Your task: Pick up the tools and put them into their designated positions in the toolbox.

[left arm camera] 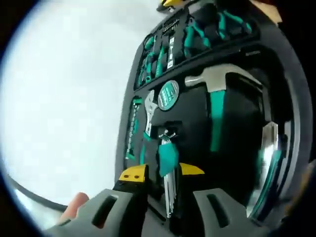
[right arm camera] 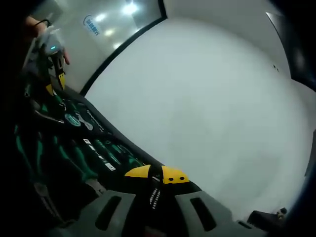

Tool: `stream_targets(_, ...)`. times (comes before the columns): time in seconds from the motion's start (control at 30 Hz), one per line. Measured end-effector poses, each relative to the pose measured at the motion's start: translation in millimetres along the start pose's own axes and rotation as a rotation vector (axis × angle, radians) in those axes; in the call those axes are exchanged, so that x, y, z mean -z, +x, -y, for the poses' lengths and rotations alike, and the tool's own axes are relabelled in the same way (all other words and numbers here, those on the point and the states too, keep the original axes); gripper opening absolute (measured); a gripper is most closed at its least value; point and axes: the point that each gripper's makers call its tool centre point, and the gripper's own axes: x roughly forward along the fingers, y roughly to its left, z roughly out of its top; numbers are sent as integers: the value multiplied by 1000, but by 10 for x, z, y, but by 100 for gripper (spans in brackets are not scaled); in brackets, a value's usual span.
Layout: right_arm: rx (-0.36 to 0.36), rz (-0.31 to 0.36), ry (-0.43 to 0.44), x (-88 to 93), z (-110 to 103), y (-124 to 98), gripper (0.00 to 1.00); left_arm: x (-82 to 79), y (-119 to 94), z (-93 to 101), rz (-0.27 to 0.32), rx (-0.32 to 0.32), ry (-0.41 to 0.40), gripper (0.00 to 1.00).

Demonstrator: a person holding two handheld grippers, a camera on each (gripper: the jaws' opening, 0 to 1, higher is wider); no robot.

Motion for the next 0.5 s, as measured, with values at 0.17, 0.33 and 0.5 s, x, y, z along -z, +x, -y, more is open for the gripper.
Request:
stream_targets(0.17, -1, 3, 2, -5, 1, -5, 4, -26, -36, -42, 61, -83, -12, 13)
stream_targets(0.33, 1, 2, 1, -5, 5, -2, 4, 19, 64, 96, -4, -43, -26, 3)
stream_targets(0.5, 1, 0, 12, 8, 14, -9, 4, -57, -30, -34, 80, -23, 62, 1)
